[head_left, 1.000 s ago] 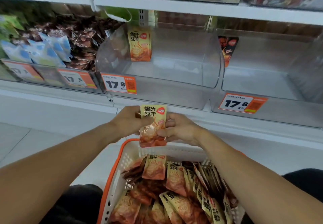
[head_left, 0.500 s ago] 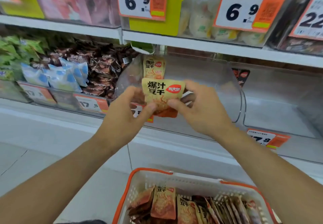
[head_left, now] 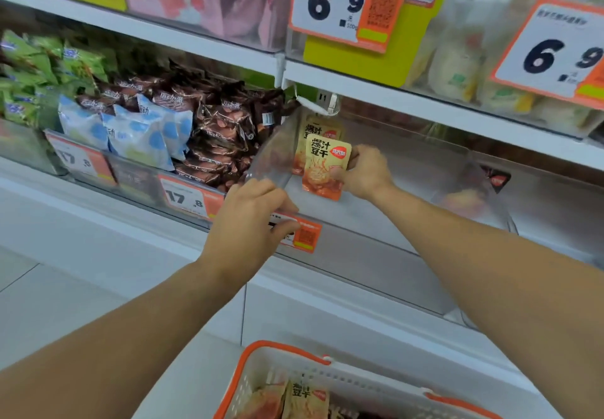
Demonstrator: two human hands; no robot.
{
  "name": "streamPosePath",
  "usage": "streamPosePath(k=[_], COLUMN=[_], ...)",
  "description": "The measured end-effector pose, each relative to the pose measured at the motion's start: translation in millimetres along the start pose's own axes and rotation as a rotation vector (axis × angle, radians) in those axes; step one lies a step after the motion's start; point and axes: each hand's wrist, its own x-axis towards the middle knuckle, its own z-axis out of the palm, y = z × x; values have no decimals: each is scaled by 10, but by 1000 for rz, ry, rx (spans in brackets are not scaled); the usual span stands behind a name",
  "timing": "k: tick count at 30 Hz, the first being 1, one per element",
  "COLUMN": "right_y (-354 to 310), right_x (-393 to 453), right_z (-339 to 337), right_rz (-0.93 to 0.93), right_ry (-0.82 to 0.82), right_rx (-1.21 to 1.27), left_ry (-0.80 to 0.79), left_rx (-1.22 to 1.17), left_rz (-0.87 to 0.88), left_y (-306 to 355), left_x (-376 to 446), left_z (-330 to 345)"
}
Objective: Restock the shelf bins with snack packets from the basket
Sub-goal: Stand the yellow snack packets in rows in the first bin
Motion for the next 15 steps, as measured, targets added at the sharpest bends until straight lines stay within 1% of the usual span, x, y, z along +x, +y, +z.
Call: streamPosePath(k=[3, 5, 8, 10, 13, 15], right_y=[-16, 0, 65, 76, 96, 119], right_x=[278, 439, 609, 643, 666, 685], right_z=[207, 327, 489, 552, 576, 530], right_rz=[46, 47, 30, 19, 35, 74], right_ry=[1, 61, 155, 203, 235, 217], right_rx=[25, -3, -163, -226, -226, -190], left_ry=[13, 20, 19, 14, 9, 14], left_rx=[-17, -30, -46, -39, -18, -2], left_rz=[26, 27, 17, 15, 26, 32], left_y=[-17, -33, -53, -56, -53, -34], left_x=[16, 25, 36, 41, 37, 38], left_z=[-1, 1, 10, 15, 18, 13])
